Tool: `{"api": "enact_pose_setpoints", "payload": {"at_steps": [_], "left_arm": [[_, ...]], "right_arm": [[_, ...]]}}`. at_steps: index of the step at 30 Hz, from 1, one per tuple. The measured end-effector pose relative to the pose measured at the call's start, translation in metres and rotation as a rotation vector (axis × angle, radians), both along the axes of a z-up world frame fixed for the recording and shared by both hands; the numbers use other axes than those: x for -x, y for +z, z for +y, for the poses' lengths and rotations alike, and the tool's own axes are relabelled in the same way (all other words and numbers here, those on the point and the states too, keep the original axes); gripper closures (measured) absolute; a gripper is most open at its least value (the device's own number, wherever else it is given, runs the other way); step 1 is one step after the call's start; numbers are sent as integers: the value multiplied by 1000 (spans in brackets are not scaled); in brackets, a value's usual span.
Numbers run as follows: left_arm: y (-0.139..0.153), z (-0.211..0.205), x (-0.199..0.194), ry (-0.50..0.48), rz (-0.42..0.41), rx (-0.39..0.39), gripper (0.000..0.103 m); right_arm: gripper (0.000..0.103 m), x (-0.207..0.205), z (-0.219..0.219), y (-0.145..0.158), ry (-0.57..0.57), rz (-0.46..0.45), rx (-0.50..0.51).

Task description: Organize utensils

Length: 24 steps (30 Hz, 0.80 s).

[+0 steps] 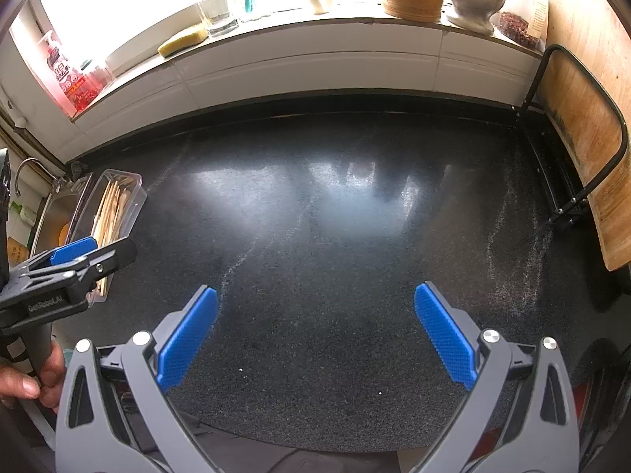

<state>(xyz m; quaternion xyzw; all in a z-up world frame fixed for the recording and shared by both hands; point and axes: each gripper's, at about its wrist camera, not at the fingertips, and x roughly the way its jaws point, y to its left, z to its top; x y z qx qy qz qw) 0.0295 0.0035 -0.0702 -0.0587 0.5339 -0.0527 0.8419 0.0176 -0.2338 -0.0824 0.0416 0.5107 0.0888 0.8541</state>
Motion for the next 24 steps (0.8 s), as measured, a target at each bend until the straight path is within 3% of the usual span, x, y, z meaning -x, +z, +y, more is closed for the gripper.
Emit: {"api": "enact_pose_setpoints", "payload": {"at_steps": [24], "left_arm": [[-7, -5, -5, -11, -4, -76, 6]], "right_arm": [[6, -6, -10, -3, -9, 4, -25]]}}
